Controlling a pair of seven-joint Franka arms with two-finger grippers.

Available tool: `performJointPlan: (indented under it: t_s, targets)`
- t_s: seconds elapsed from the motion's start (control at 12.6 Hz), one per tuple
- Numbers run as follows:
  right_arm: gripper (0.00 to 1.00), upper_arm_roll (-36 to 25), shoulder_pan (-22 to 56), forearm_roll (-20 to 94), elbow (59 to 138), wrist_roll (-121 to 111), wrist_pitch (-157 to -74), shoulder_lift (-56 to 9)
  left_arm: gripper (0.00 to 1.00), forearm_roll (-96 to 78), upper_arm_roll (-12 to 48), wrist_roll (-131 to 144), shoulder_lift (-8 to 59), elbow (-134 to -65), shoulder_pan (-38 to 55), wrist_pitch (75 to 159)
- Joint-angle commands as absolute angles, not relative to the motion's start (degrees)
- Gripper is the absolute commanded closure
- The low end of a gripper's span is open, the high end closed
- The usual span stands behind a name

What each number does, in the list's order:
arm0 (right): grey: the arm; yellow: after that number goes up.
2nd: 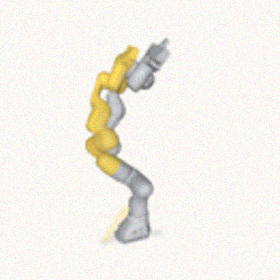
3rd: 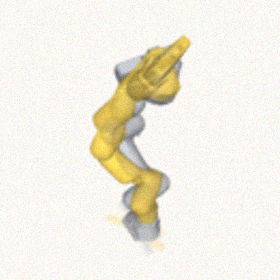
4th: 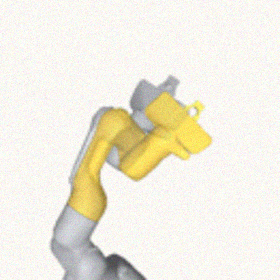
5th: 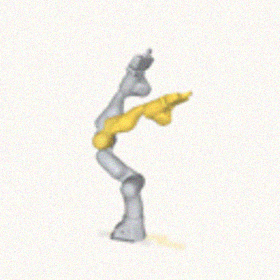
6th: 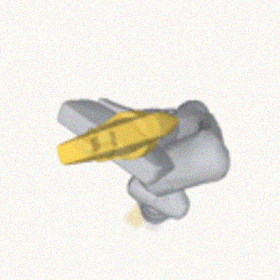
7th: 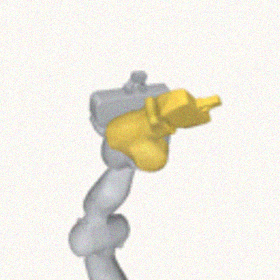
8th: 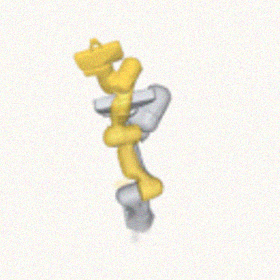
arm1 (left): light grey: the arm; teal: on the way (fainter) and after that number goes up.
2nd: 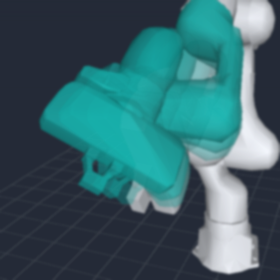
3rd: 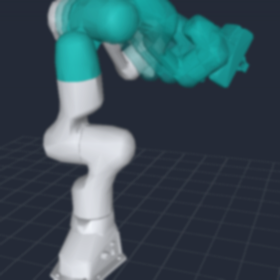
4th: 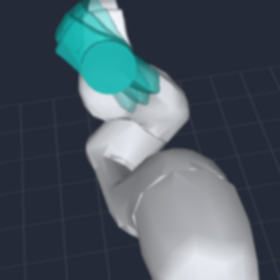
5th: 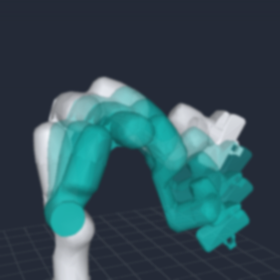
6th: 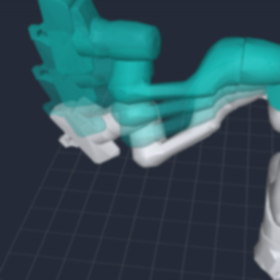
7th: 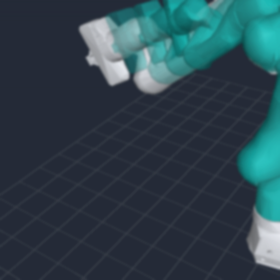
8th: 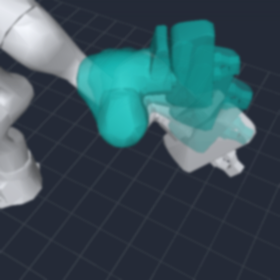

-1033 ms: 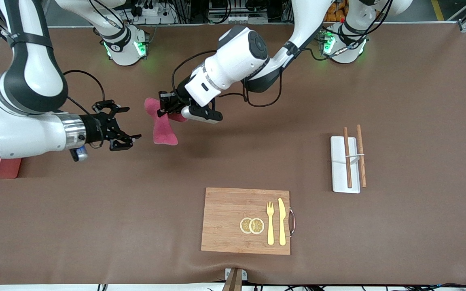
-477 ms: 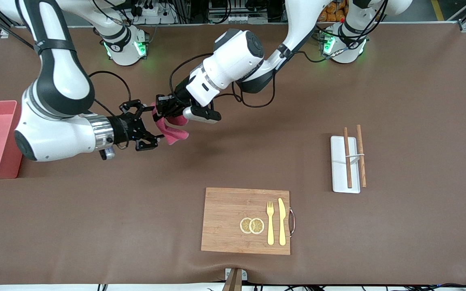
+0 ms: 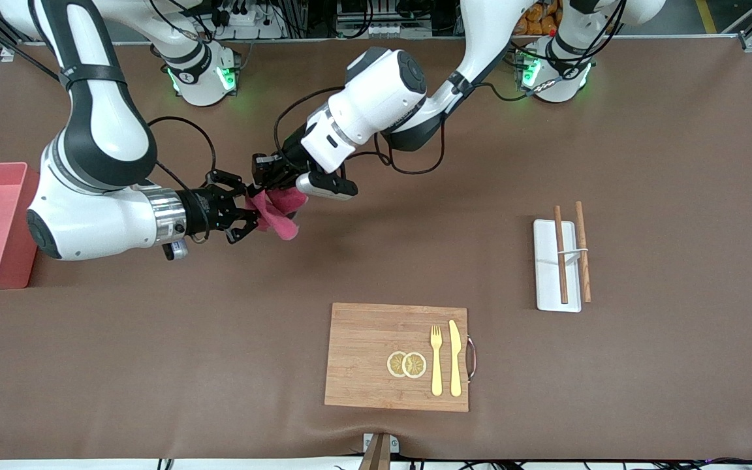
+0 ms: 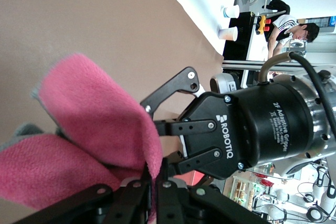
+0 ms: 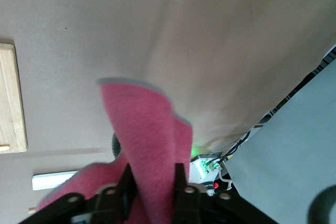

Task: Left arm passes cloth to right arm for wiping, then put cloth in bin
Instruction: 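Grasp the cloth with the right gripper while the left gripper holds it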

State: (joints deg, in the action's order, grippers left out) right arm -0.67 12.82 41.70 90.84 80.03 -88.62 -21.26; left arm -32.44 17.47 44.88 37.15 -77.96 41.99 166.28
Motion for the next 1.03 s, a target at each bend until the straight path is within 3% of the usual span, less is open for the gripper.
performJointPlan:
  t_s: [0.0, 0.08, 0.16, 0.24, 0.56, 0.95]
  targets:
    - [1.00, -0.88, 12.13, 43.07, 91.14, 79.89, -88.59, -21.09, 1.00, -33.49, 16.96, 45.09, 37.44, -76.99, 42.36, 166.99]
    - [1.00, -0.88, 11.78, 42.98, 91.14, 77.89, -88.51, -21.09, 1.00, -33.40, 16.88, 45.00, 37.27, -76.99, 42.28, 166.99]
    - [1.00, -0.88, 11.86, 42.72, 91.32, 74.22, -88.42, -21.09, 0.57, -33.22, 16.61, 44.22, 37.09, -76.99, 42.10, 166.99]
    - [1.00, -0.88, 11.87, 42.28, 91.41, 72.18, -87.98, -21.09, 0.01, -32.09, 15.83, 43.86, 37.09, -77.08, 42.19, 167.08]
    - [1.00, -0.88, 13.53, 35.09, 90.79, 67.79, -88.59, -21.01, 0.00, -25.76, 14.15, 43.95, 36.74, -77.61, 41.84, 168.13]
    - [1.00, -0.97, 22.04, 21.32, 91.84, 66.97, -97.54, -23.63, 0.00, -21.11, 7.66, 43.86, 36.56, -81.99, 37.37, 166.91]
